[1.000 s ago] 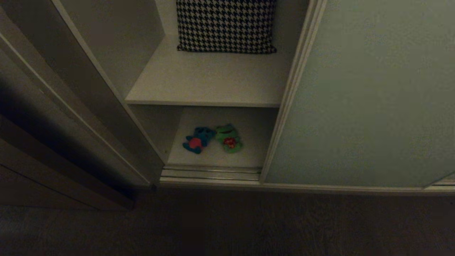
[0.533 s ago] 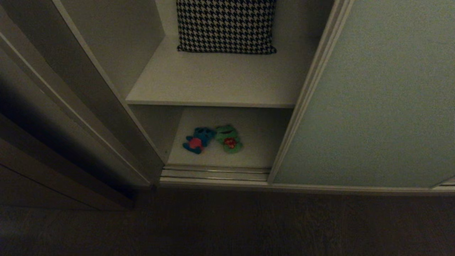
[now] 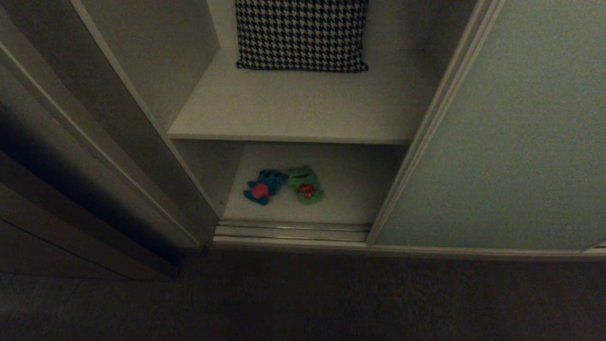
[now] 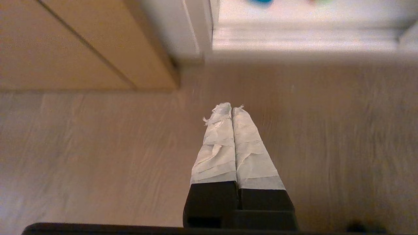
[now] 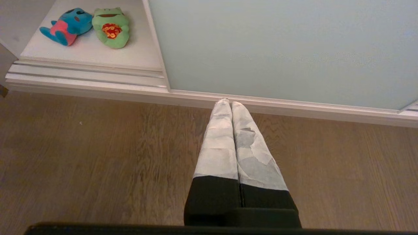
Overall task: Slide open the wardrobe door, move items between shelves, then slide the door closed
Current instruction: Open the door
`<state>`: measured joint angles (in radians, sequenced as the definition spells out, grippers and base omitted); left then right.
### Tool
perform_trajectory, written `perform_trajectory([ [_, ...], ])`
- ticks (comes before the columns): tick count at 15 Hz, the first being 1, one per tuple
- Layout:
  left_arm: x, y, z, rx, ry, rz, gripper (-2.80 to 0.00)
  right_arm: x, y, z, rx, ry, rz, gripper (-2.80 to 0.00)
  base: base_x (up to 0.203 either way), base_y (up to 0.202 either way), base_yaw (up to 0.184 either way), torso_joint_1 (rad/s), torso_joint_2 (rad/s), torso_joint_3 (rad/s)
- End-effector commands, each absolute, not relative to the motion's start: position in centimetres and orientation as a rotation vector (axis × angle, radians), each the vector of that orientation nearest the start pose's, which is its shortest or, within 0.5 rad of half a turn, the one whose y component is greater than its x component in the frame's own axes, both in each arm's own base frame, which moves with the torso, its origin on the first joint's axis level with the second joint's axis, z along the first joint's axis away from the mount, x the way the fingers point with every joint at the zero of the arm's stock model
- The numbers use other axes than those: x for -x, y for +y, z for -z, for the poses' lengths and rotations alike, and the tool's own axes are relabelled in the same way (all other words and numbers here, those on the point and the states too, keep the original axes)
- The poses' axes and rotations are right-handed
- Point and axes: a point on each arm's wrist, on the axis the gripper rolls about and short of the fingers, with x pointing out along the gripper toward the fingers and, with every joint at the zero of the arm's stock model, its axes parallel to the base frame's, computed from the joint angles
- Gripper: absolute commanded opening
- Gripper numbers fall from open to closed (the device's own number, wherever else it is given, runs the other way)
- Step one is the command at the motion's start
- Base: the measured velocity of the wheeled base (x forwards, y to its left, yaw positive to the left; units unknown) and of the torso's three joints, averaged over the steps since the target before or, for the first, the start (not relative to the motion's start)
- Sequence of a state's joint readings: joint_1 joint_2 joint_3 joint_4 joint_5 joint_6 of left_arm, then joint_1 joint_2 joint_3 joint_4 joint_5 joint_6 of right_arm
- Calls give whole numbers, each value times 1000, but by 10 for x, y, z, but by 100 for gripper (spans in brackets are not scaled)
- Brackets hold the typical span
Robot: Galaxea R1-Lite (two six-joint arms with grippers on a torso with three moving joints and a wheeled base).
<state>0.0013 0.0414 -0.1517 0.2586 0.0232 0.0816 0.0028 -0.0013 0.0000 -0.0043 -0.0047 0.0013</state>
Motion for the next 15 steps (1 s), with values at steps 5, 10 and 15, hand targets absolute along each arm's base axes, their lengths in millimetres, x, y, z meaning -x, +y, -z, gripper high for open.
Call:
perform_trajectory([
  [5, 29, -1, -76, -71, 105, 20, -280, 23, 0, -76, -2, -8, 2, -280, 0, 0, 0, 0, 0, 0],
  [10, 25, 0, -77, -64, 34, 0, -280, 23, 0, -76, -2, -7, 2, -280, 0, 0, 0, 0, 0, 0],
  [15, 24, 0, -76, -35, 27, -2, -280, 23, 0, -76, -2, -7, 2, -280, 0, 0, 0, 0, 0, 0],
])
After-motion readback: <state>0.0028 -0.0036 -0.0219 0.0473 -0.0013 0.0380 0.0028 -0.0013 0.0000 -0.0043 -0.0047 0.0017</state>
